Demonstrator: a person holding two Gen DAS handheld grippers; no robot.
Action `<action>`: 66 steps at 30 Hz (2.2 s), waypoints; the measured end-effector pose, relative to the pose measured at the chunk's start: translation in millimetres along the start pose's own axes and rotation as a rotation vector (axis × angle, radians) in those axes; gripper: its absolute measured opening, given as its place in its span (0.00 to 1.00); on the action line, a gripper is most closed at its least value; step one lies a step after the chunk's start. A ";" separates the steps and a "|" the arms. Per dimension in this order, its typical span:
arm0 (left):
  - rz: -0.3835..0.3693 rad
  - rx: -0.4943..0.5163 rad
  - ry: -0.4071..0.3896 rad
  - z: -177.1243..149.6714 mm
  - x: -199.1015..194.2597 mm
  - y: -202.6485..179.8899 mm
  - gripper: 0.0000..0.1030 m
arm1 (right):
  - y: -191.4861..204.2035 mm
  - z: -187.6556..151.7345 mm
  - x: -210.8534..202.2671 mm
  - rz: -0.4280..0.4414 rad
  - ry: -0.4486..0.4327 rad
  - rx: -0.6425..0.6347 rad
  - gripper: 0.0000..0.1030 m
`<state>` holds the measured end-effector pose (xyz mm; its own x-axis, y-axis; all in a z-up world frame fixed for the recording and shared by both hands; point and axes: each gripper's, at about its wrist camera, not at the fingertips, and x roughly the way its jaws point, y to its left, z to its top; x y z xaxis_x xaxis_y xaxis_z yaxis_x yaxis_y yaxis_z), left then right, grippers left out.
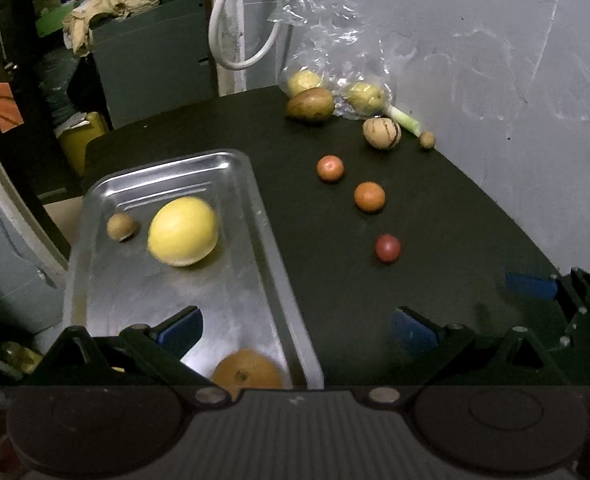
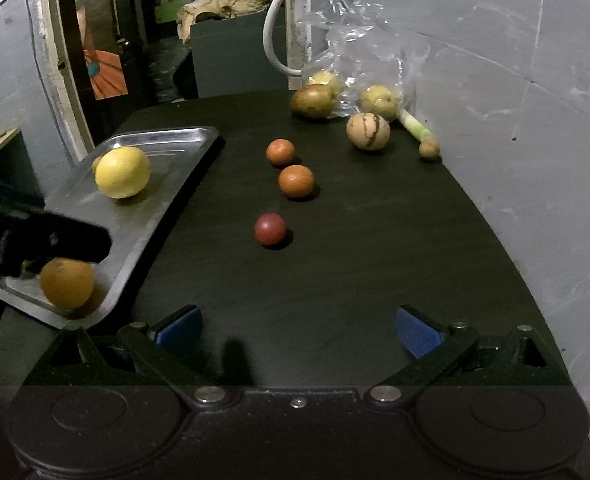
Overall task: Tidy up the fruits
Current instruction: 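Move the left tool to a tangerine while the right tool moves to the small red fruit, then close the left gripper on the tangerine while the right gripper closes on the red fruit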
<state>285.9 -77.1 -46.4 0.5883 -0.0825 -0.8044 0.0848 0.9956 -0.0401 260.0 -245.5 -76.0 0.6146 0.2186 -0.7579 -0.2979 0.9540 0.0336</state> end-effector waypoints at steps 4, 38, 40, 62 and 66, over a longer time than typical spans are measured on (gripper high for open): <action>-0.003 0.010 -0.003 12.3 13.6 -7.6 0.99 | -5.4 2.6 8.5 0.006 0.006 -0.002 0.99; -0.053 0.141 0.043 90.5 127.5 -53.2 0.99 | -1.2 25.9 58.5 0.151 -0.054 -0.080 0.82; -0.056 0.146 0.044 91.1 129.1 -53.7 0.99 | 1.0 25.9 59.1 0.165 -0.066 -0.092 0.80; -0.105 0.166 0.058 94.7 141.9 -60.8 0.55 | 13.8 28.0 61.8 0.142 -0.099 -0.162 0.43; -0.111 0.165 0.065 93.5 143.0 -60.0 0.44 | 14.9 28.8 60.6 0.144 -0.096 -0.167 0.38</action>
<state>440.1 -152.9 -103.5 0.5151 -0.1825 -0.8375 0.2800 0.9593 -0.0368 313.9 -212.2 -102.7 0.6213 0.3762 -0.6874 -0.4994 0.8661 0.0225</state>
